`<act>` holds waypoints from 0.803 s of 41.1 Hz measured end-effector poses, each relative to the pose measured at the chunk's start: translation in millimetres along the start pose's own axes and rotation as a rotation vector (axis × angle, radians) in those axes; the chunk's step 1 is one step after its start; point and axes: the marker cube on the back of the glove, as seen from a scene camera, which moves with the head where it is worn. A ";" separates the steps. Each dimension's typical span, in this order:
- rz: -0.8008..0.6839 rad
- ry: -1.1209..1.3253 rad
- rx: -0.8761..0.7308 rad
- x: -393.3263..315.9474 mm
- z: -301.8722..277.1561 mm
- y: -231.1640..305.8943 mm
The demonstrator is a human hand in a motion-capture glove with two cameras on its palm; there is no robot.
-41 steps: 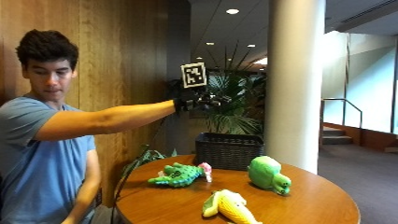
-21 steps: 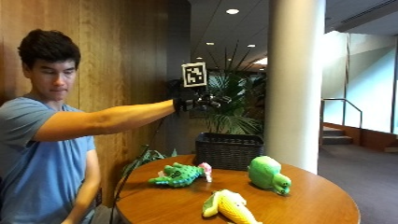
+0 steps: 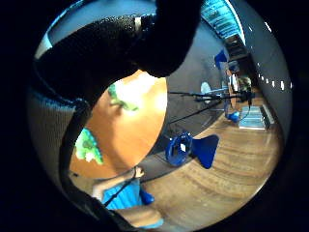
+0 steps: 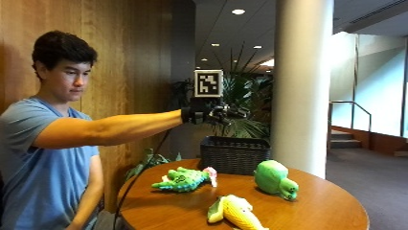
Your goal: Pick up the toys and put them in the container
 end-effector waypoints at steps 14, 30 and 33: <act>0.102 -0.010 -0.112 64.7 81.4 -28.8; -0.006 0.140 -0.295 97.8 184.9 -42.1; 0.028 0.126 -0.331 98.2 198.2 -44.3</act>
